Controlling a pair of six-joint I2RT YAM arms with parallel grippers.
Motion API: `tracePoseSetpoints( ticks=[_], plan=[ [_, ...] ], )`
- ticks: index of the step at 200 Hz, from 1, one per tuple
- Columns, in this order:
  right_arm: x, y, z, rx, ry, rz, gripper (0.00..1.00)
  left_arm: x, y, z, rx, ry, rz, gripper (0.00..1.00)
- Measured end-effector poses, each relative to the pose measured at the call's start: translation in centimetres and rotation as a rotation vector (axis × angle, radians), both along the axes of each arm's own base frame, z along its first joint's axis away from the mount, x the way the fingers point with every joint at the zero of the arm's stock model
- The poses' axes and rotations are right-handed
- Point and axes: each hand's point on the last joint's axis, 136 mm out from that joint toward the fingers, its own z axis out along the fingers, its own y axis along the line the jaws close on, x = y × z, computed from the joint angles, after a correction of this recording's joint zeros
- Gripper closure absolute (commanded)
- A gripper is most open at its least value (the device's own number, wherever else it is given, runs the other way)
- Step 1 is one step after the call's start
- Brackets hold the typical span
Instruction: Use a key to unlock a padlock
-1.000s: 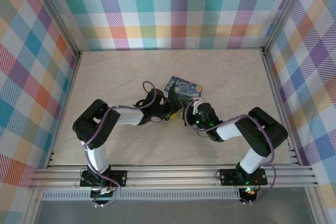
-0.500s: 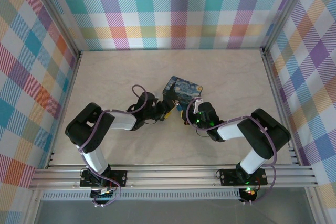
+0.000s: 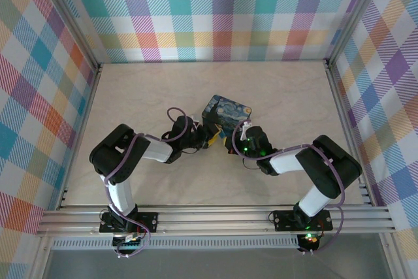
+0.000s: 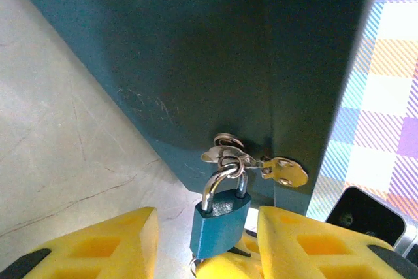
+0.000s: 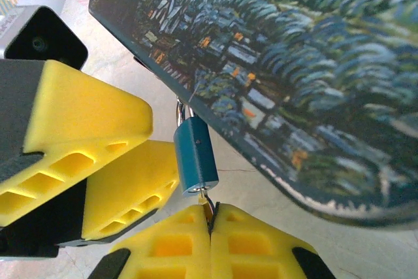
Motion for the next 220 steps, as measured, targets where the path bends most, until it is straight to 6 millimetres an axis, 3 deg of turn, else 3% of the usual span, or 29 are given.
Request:
tracePoseSetpoints(
  ticks=[175, 220],
  plan=[
    [0.2, 0.3, 0.1, 0.036, 0.074, -0.033, 1.0, 0.1, -1.9, -0.4, -0.053, 0.012, -0.021, 0.69],
    [0.1, 0.5, 0.6, 0.069, 0.107, -0.046, 1.0, 0.0, -2.5, -0.3, -0.062, 0.009, -0.029, 0.77]
  ],
)
